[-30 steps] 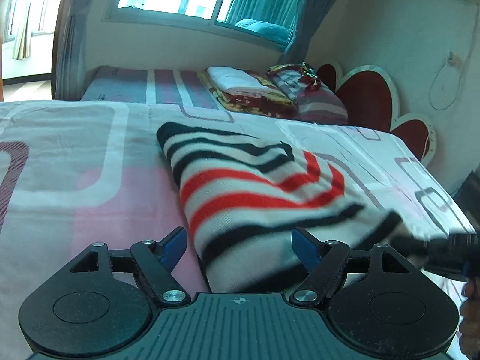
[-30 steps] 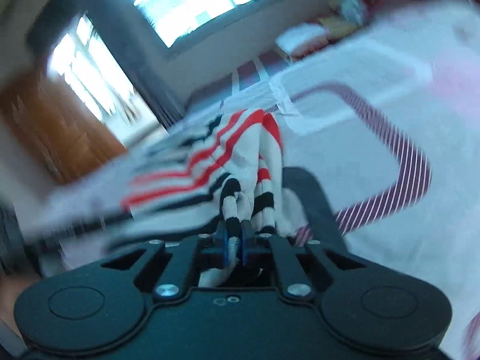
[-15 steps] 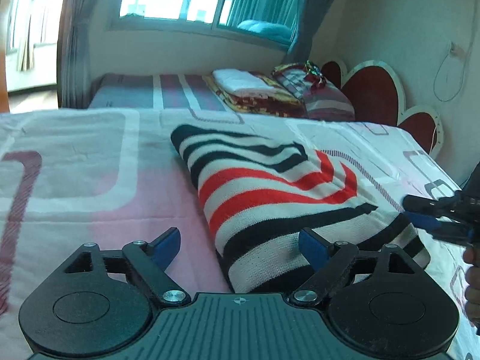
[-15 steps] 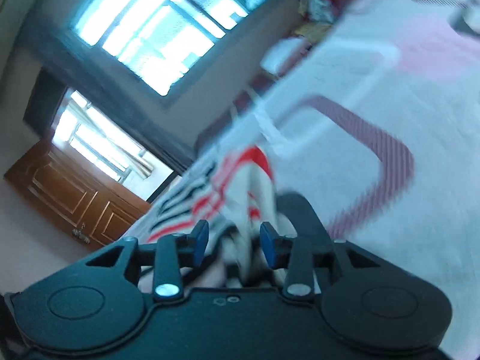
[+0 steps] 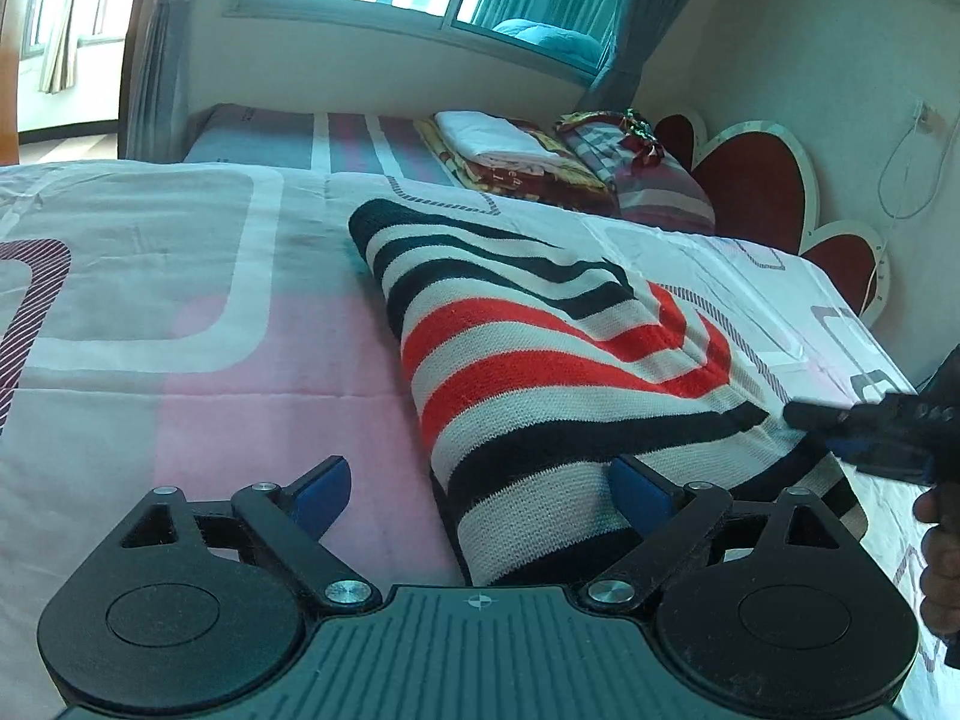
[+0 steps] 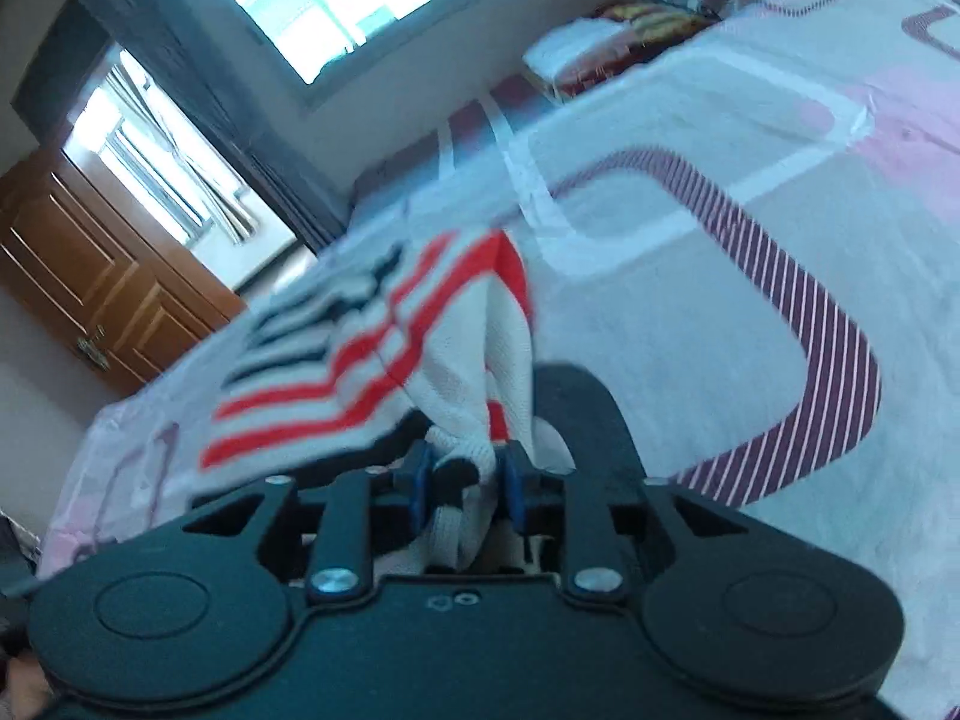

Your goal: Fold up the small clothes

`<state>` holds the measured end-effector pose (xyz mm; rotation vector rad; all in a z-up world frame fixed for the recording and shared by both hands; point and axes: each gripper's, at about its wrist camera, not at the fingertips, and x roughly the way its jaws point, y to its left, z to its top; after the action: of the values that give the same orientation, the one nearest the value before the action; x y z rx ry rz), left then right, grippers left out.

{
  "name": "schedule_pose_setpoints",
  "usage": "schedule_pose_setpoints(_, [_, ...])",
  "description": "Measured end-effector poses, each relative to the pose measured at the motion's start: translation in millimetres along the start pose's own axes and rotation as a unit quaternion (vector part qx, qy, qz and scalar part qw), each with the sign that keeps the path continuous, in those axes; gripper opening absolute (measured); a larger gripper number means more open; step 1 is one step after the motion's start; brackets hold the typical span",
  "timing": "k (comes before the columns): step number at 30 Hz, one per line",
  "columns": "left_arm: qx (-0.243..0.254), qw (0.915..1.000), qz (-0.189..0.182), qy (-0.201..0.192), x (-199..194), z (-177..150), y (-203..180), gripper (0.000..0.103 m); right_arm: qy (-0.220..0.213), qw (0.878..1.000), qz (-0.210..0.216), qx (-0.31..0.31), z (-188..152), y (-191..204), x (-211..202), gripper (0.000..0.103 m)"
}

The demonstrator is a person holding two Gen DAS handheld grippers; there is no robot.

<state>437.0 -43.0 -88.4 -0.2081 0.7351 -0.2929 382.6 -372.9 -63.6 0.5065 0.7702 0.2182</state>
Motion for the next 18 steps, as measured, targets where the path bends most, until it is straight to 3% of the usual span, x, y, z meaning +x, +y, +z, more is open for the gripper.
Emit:
schedule_pose_setpoints(1, [-0.001, 1.0000, -0.001, 0.000, 0, 0, 0, 0.093, -0.008, 1.000, 0.001, -0.007, 0, 1, -2, 0.034])
schedule_pose_setpoints(3, [0.000, 1.0000, 0.000, 0.001, 0, 1, -1, 0.093, -0.001, 0.999, -0.013, -0.032, -2, 4, 4, 0.051])
schedule_pose_setpoints(5, [0.001, 1.0000, 0.000, 0.003, 1, 2, -2, 0.094, 0.046, 0.996, -0.059, -0.052, -7, 1, 25, 0.052])
schedule_pose_setpoints(8, [0.014, 0.9997, 0.019, 0.002, -1, 3, -4, 0.103, 0.053, 0.998, -0.041, -0.008, -4, -13, 30, 0.051])
schedule_pose_setpoints(12, [0.005, 1.0000, -0.007, 0.003, -13, 7, 4, 0.103, 0.029, 0.999, -0.004, 0.023, 3, -13, 15, 0.044])
schedule_pose_setpoints(13, [-0.006, 0.9998, -0.020, 0.005, -14, 9, 9, 0.103, 0.020, 0.999, 0.007, 0.028, 5, -15, 11, 0.046])
schedule_pose_setpoints(15, [-0.038, 0.9979, -0.050, 0.016, -12, 13, 22, 0.102, 0.020, 0.998, 0.031, 0.048, 11, -22, 7, 0.060])
schedule_pose_setpoints(18, [-0.072, 0.9930, -0.087, 0.034, -5, 15, 36, 0.092, 0.023, 0.996, 0.052, 0.073, 19, -36, 9, 0.063])
